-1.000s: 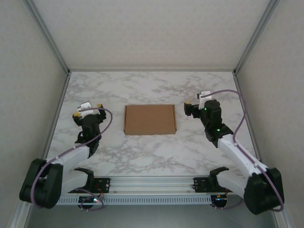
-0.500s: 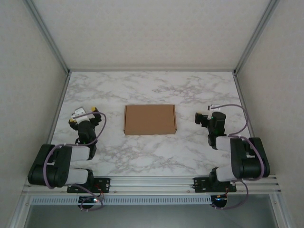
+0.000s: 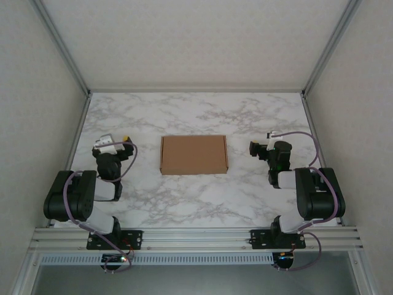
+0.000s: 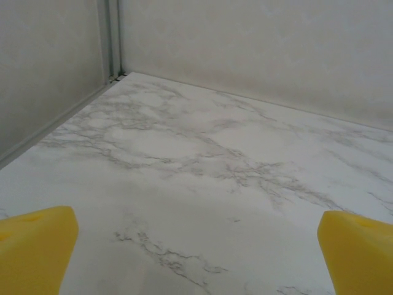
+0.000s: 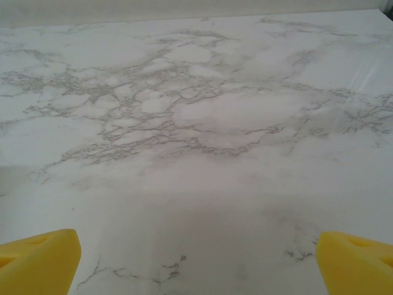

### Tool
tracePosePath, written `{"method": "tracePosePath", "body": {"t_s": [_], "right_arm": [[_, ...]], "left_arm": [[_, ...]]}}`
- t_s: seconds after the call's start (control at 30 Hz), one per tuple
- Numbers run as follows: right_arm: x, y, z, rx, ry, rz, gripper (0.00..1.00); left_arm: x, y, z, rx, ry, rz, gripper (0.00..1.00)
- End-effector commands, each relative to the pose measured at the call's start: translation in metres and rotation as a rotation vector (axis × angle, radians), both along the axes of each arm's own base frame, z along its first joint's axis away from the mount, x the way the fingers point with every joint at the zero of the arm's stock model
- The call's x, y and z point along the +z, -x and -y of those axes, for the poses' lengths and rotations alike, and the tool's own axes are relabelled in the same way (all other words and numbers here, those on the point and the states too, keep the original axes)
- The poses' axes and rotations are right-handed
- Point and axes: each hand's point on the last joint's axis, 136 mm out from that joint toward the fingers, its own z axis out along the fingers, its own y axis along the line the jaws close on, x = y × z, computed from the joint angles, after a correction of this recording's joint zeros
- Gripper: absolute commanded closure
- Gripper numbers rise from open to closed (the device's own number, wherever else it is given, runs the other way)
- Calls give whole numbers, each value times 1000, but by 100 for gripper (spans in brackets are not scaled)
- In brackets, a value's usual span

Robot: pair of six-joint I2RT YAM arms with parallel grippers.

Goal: Fold the paper box

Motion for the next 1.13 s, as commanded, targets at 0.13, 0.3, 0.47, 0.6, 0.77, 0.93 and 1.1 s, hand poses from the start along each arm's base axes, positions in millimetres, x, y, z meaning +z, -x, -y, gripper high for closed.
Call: {"method": "tracePosePath", "body": {"t_s": [0.13,0.3,0.47,0.6,0.77,0.93,1.1], "right_arm": [[2,-1,0,2,6,6,1],[2,-2,0,0,8,8,1],[2,-2,-1,2,8,7,1],[2,-1,-1,2,7,7,1],[2,-2,-1,2,7,8,1],[1,-1,-1,1,7,6,1],[1,-2,-1,2,7,6,1]], "left_arm": [[5,-4,5,-28,13,21,1],[5,-4,5,-28,12,22,1],[5,-4,5,-28,12,21,0],[5,-4,5,-28,12,21,0],[5,-4,5,-28,12,20,0],[5,-4,5,-27,11,19,0],[5,-4,5,-29,11,19,0]]}}
